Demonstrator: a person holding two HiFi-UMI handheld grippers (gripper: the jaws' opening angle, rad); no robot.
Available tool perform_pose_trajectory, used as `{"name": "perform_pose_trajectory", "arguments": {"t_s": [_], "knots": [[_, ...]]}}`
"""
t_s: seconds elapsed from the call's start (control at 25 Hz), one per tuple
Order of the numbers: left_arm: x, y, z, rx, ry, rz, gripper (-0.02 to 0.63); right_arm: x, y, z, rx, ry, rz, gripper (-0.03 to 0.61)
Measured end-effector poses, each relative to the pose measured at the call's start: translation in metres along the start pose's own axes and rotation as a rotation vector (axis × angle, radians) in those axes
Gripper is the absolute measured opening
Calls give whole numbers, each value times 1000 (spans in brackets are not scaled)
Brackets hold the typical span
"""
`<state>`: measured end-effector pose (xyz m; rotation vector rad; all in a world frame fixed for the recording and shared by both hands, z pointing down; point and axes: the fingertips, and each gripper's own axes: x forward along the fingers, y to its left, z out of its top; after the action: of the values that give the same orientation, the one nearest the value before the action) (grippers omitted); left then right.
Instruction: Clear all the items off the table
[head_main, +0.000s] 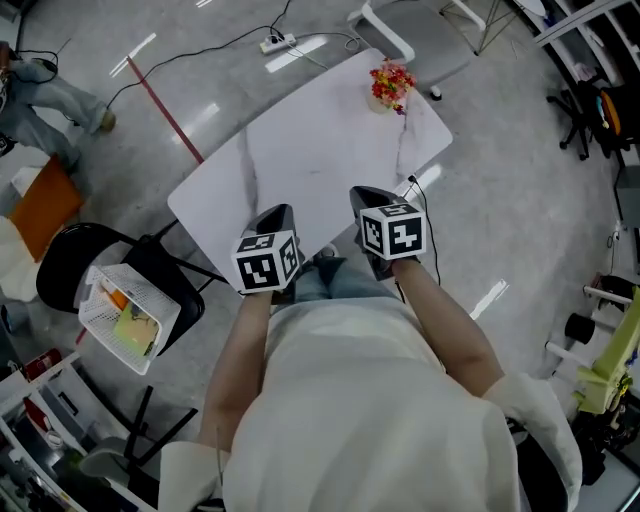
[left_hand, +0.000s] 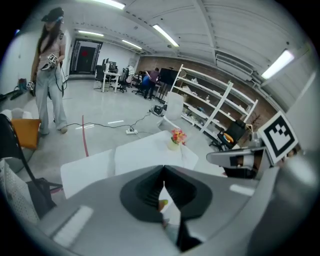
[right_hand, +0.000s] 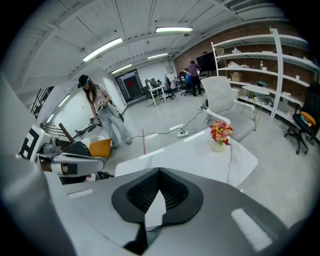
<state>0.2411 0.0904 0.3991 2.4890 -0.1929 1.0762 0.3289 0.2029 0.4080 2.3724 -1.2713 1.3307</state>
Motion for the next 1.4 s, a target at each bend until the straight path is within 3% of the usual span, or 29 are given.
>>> {"name": "perform_pose_trajectory", "arguments": {"t_s": [0.56, 0.92, 1.4], "knots": [[7, 17, 13, 26, 9, -48, 8, 6, -5, -1, 82, -33, -93, -2], [36, 9, 22, -7, 13, -1, 8, 18, -65, 11, 88, -38, -120, -2], [111, -43, 47, -81, 24, 60, 9, 49, -172, 38, 23, 41, -106, 0]]}}
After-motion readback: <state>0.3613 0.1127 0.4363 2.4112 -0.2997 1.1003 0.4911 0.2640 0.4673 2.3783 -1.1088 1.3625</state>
